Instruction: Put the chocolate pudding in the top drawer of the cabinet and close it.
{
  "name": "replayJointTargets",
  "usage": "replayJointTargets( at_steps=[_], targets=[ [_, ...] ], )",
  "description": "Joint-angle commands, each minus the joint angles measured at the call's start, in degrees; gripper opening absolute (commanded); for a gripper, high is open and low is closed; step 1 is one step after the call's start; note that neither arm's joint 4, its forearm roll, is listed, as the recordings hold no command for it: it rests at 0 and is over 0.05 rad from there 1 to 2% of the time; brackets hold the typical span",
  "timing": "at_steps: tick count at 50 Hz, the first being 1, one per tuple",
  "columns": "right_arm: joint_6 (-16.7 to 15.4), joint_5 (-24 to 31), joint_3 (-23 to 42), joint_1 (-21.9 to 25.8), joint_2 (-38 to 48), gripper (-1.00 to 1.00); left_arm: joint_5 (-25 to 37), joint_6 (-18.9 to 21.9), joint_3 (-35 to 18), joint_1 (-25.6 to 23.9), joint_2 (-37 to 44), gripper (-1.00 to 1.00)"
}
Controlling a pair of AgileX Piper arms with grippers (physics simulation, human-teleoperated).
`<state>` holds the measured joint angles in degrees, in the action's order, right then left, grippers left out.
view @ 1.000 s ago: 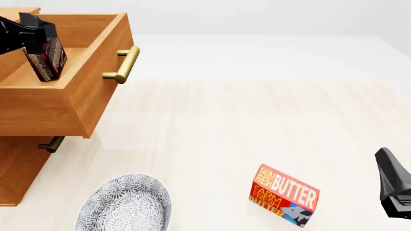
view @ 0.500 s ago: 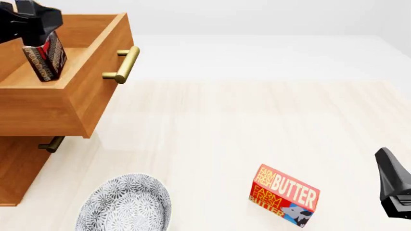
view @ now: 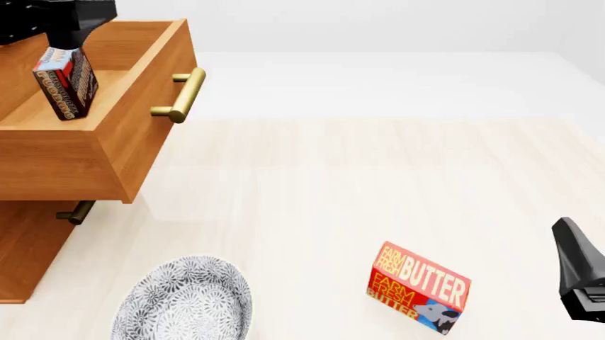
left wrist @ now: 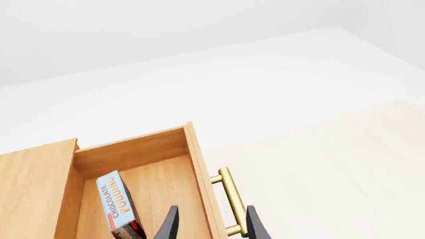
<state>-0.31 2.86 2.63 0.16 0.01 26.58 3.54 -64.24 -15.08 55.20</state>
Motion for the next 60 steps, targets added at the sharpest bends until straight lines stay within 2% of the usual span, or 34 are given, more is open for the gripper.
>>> replayJointTargets(
  at_steps=[1, 17, 22, 23, 24, 41, 60],
  targets=[
    [0.0, 0.0, 0.0, 0.0, 0.0, 1.00, 2.2, -1.3, -1.9, -2.7, 1.1, 1.00],
    [0.0, 0.0, 0.0, 0.0, 0.0, 1.00, 3.7, -1.6, -3.3, -6.3, 1.4, 1.00],
    [0.0, 0.0, 0.0, 0.0, 0.0, 1.00, 3.3, -2.8, -3.3, -8.1, 1.6, 1.00],
    [-0.3, -2.9, -1.8, 0.0, 1.1, 1.00, 3.0, -3.0, -3.1, -8.5, 1.7, 1.00],
    [-0.3, -3.1, -1.8, 0.0, 1.3, 1.00, 2.6, -3.5, -2.9, -8.9, 1.7, 1.00],
    [-0.4, -3.1, -1.8, 0.0, 1.3, 1.00, 0.7, -6.1, -5.1, -15.1, 5.8, 1.00],
    [-0.4, -3.2, -1.8, 0.0, 1.4, 1.00, -2.4, -10.5, -3.7, -19.2, 10.6, 1.00]
  ],
)
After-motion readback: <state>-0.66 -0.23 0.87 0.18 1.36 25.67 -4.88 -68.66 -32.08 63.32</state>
